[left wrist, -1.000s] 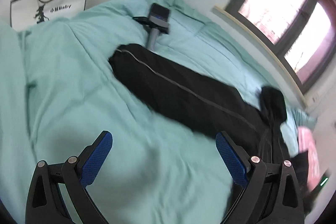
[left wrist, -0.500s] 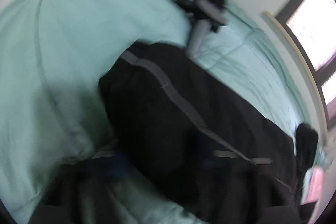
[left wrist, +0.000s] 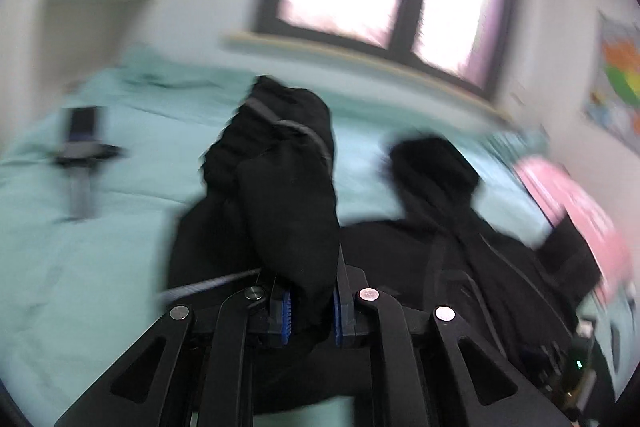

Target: Fold large clothes

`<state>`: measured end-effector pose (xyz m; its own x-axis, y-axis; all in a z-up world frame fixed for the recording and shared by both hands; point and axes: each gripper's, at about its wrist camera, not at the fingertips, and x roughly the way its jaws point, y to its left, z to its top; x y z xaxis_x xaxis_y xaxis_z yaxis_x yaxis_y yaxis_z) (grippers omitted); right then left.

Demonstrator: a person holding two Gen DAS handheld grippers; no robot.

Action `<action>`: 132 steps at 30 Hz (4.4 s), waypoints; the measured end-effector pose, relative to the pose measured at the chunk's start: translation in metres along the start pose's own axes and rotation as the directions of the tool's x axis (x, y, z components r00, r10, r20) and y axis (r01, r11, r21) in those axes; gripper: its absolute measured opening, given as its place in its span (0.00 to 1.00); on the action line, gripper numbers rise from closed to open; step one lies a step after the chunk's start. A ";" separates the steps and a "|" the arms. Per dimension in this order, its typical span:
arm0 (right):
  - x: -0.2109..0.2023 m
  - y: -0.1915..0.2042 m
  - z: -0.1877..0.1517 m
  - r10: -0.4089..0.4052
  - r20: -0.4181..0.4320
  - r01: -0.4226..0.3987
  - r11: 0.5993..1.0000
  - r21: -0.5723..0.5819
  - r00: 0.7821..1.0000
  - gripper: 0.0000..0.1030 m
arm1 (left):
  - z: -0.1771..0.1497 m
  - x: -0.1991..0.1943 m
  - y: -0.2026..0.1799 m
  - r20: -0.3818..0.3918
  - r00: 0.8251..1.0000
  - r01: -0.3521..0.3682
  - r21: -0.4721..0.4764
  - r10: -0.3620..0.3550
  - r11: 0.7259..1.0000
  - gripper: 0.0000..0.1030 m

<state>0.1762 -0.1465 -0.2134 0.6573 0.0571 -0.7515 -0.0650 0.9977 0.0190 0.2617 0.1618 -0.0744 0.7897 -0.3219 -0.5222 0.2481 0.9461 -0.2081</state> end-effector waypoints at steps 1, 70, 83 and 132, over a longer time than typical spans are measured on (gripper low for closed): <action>0.000 0.000 0.000 0.001 0.000 -0.001 1.000 0.001 1.000 1.00 | -0.006 0.016 -0.016 -0.046 0.999 0.027 0.029 -0.026 0.999 0.14; -0.153 -0.371 0.076 -0.091 0.101 0.049 0.932 0.360 0.991 0.70 | -0.068 0.199 -0.427 -0.552 0.799 0.424 0.233 -0.240 0.875 0.55; -0.016 -0.549 0.047 -0.051 -0.024 0.054 0.747 0.663 0.998 0.72 | -0.124 0.220 -0.438 -0.504 0.845 0.346 0.264 -0.177 0.901 0.56; -0.162 -0.261 0.134 -0.078 0.147 0.049 0.980 0.193 0.986 0.12 | -0.027 -0.018 -0.208 -0.257 0.962 0.126 0.134 -0.089 0.983 0.57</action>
<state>0.1878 -0.4109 -0.0082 0.7638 -0.0164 -0.6453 0.1132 0.9876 0.1088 0.1813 -0.0307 -0.0438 0.5938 -0.4028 -0.6965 0.4187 0.8939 -0.1600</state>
